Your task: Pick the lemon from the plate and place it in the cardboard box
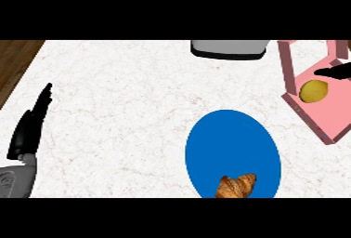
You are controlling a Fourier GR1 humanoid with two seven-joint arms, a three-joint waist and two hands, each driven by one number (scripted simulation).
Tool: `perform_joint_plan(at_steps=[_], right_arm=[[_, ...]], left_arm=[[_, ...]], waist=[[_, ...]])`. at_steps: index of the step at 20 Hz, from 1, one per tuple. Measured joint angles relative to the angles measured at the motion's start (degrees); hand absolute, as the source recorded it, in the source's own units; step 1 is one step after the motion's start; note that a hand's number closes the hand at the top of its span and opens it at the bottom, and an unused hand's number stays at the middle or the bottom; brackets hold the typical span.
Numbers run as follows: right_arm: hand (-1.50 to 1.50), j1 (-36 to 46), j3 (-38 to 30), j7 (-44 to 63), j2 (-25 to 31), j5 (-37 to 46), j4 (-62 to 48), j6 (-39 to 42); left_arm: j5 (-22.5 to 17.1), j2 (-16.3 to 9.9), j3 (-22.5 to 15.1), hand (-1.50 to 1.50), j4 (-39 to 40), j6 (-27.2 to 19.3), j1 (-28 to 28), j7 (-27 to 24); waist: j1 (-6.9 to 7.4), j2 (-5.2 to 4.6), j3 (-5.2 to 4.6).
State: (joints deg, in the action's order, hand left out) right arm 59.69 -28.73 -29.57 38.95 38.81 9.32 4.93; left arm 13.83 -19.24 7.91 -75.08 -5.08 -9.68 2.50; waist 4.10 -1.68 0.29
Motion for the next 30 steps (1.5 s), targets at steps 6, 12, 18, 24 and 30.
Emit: perform_joint_plan(at_steps=[6, 12, 18, 24, 30], right_arm=[[-1.50, 0.3, -5.7, -3.2, 1.7, -5.7, 0.4, 0.1], [-1.50, -1.0, -11.5, -4.6, 6.9, -11.5, -0.4, 5.1], [-1.50, -5.3, -15.0, -5.7, 13.7, -15.0, -1.4, 11.7], [-1.50, -11.6, -17.3, -7.3, 19.4, -17.1, -2.2, 16.4], [-1.50, -16.9, -18.1, -8.6, 23.9, -17.7, -2.1, 20.3]], left_arm=[[0.1, -0.3, 0.6, 0.00, 0.7, -0.2, 0.0, -0.8], [0.4, -0.1, 0.6, 0.00, -0.1, -0.4, 0.6, -0.4], [0.1, -0.1, 0.9, 0.00, -0.4, -0.2, 0.4, 0.3], [-0.1, -0.2, 1.1, 0.00, -0.7, 0.1, 0.9, 0.2], [-0.3, -0.6, 1.6, 0.00, -1.3, 0.3, 1.5, 0.2]], waist=[[-0.39, 0.04, -0.01], [-0.64, 0.11, 0.02], [-1.06, -0.02, 0.12], [-1.39, -0.10, 0.27], [-1.43, -0.14, 0.43]])
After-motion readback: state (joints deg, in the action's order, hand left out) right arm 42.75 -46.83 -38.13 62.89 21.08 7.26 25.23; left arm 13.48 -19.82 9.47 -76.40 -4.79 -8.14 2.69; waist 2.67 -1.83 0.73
